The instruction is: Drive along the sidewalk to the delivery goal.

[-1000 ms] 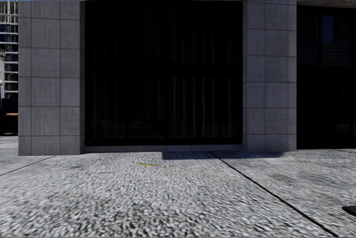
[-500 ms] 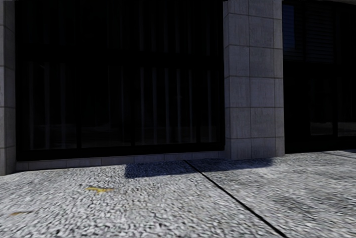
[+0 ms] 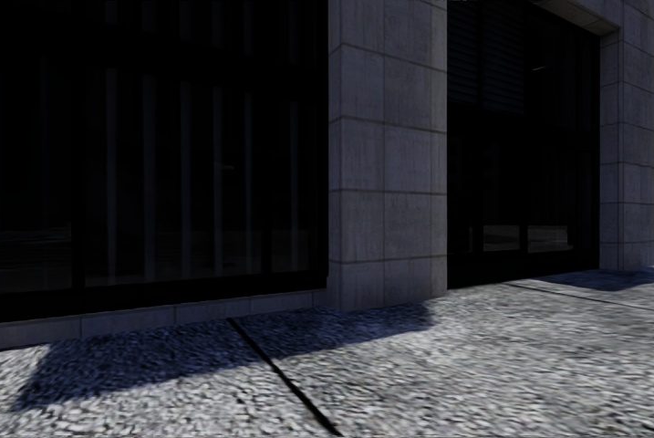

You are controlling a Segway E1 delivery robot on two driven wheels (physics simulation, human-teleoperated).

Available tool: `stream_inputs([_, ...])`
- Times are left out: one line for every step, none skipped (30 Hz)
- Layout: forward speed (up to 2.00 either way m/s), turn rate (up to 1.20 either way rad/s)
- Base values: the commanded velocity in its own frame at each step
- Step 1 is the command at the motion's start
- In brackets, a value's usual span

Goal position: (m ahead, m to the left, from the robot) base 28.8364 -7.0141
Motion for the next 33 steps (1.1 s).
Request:
stream_inputs([1.82, -0.71])
stream_inputs([1.82, -0.72])
stream_inputs([1.82, -0.72])
stream_inputs([1.82, -0.72])
stream_inputs([1.82, -0.72])
stream_inputs([1.79, -0.72])
stream_inputs([1.78, -0.72])
stream_inputs([1.78, -0.72])
stream_inputs([1.77, -0.72])
stream_inputs([1.77, -0.72])
stream_inputs([1.76, -0.72])
stream_inputs([1.76, -0.72])
stream_inputs([1.76, -0.72])
stream_inputs([1.76, -0.73])
stream_inputs([1.76, -0.73])
stream_inputs([1.76, -0.73])
stream_inputs([1.76, -0.73])
stream_inputs([1.76, -0.73])
stream_inputs([1.76, -0.73])
stream_inputs([1.76, -0.73])
stream_inputs([1.76, -0.73])
stream_inputs([1.76, -0.73])
stream_inputs([1.76, -0.73])
stream_inputs([1.76, -0.73])
stream_inputs([1.76, -0.73])
stream_inputs([1.76, -0.73])
stream_inputs([1.76, -0.73])
stream_inputs([1.76, -0.73])
stream_inputs([1.76, -0.73])
stream_inputs([1.76, -0.74])
stream_inputs([1.76, -0.76])
stream_inputs([1.76, -0.78])
stream_inputs([1.76, -0.79])
